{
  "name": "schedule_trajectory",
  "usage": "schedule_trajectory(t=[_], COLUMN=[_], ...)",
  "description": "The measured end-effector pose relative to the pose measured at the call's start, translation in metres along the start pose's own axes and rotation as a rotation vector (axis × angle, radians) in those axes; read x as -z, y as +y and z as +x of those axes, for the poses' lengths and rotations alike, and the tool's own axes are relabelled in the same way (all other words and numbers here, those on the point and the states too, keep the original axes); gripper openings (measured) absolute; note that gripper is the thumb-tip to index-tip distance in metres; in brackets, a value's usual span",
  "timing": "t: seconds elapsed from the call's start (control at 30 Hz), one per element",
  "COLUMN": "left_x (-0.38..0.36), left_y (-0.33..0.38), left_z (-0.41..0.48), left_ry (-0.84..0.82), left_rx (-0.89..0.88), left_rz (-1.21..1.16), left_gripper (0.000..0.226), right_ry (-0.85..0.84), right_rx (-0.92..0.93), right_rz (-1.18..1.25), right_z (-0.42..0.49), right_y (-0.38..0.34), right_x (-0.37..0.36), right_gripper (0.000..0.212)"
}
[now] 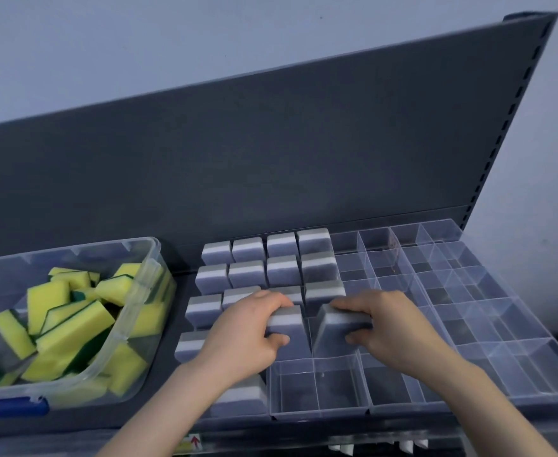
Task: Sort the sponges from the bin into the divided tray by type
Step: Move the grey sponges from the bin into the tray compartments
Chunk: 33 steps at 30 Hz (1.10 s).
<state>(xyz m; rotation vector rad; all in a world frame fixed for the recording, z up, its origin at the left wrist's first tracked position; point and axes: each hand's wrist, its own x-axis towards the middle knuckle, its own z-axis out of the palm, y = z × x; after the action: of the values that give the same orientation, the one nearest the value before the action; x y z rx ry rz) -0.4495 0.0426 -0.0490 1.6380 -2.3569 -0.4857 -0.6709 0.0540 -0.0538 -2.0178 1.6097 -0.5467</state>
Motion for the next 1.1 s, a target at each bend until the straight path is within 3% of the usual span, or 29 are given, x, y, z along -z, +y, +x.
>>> schedule_trajectory(t=[0.3, 0.67, 1.1], left_x=[-0.005, -0.020, -0.011], left_y=[0.003, -0.001, -0.010], left_z=[0.006, 0.009, 0.005], left_ry=[-0.115, -0.131, -0.166], left_rx=[0.034, 0.006, -0.075], left_rz=[0.211, 0.281, 0.238], left_gripper=[0.044, 0.040, 0.056], right_ry=[-0.147, -0.130, -0.139], right_rx=[0.012, -0.013, 0.016], right_rz=[-0.222, -0.213, -0.230], right_z=[0.013, 0.014, 0.002], right_y=[-0.010, 0.001, -0.011], right_x=[-0.021, -0.036, -0.032], right_gripper=[0.052, 0.049, 0.041])
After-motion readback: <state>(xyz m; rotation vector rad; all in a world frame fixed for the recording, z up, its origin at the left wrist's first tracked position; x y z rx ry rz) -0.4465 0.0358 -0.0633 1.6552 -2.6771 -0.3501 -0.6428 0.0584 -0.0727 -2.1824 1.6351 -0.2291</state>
